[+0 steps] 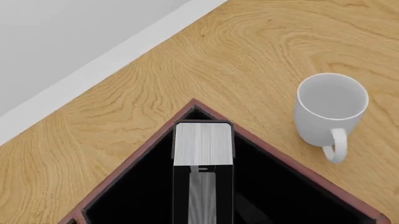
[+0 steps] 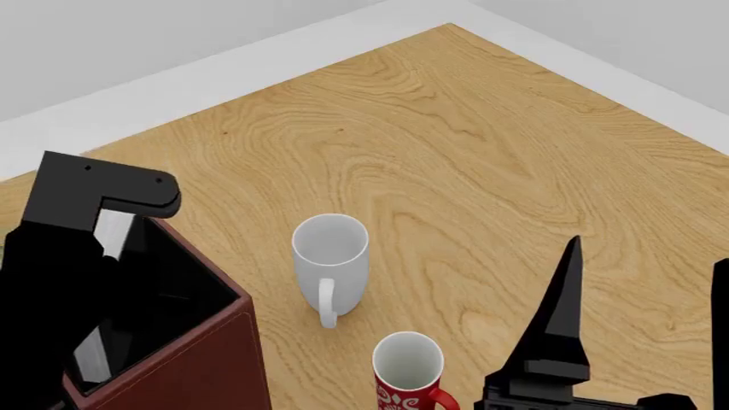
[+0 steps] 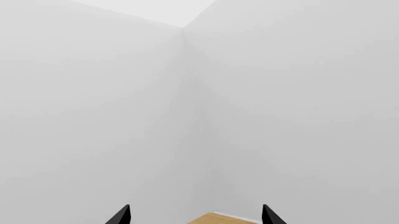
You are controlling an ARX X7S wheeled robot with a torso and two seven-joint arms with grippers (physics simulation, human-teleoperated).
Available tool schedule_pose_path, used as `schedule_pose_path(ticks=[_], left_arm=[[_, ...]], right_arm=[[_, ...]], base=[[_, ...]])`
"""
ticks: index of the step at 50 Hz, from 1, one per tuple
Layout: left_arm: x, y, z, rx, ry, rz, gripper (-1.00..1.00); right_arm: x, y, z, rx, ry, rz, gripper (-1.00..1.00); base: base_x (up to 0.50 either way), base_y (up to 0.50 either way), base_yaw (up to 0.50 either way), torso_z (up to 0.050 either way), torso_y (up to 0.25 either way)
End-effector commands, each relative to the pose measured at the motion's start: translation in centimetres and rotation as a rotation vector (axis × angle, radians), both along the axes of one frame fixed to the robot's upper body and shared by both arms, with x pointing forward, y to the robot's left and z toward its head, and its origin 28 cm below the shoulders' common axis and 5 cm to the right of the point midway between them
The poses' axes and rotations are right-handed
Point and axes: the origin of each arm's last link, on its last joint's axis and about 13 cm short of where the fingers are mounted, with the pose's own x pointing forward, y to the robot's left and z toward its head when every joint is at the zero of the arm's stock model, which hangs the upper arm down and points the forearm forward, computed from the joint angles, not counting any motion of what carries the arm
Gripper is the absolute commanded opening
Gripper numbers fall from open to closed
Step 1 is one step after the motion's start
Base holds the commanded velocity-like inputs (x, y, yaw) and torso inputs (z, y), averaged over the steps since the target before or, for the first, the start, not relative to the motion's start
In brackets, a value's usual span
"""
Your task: Pick up the book and place it in the right compartment of the caddy.
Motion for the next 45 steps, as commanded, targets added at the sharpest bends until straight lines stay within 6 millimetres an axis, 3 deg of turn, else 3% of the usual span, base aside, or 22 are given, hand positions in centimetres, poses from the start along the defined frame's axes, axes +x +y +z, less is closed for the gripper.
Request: schedule_pose_path(ticks=[1,19,30,31,45], left_arm=[[0.7,0.2,-0.4,0.01,-0.04,0.032,-1.0],[1.3,0.6,-2.4,0.022,-0.011,0.062,-1.0],[1.6,0.7,-2.6,0.02,-0.009,0.07,-1.0],[1.6,0.8,-2.6,0.026,-0.011,0.069,1.0],[1.6,0.8,-2.6,0.033,-0.019,0.071,1.0]], right_arm=[[0.0,0.0,-0.1,-0.002,0.002,0.0,1.0],[0.2,0.2,-0.2,-0.007,0.009,0.002,1.0],[0.2,0.1,-0.2,-0.005,0.01,0.003,1.0],[0.2,0.1,-0.2,-0.005,0.01,0.003,1.0],[0.2,0.1,-0.2,-0.005,0.008,0.003,1.0]], base=[[0.0,0.0,0.0,0.0,0.011],[0.0,0.0,0.0,0.0,0.001],[0.0,0.0,0.0,0.001,0.002],[0.0,0.0,0.0,0.0,0.0],[0.0,0.0,0.0,0.0,0.0]])
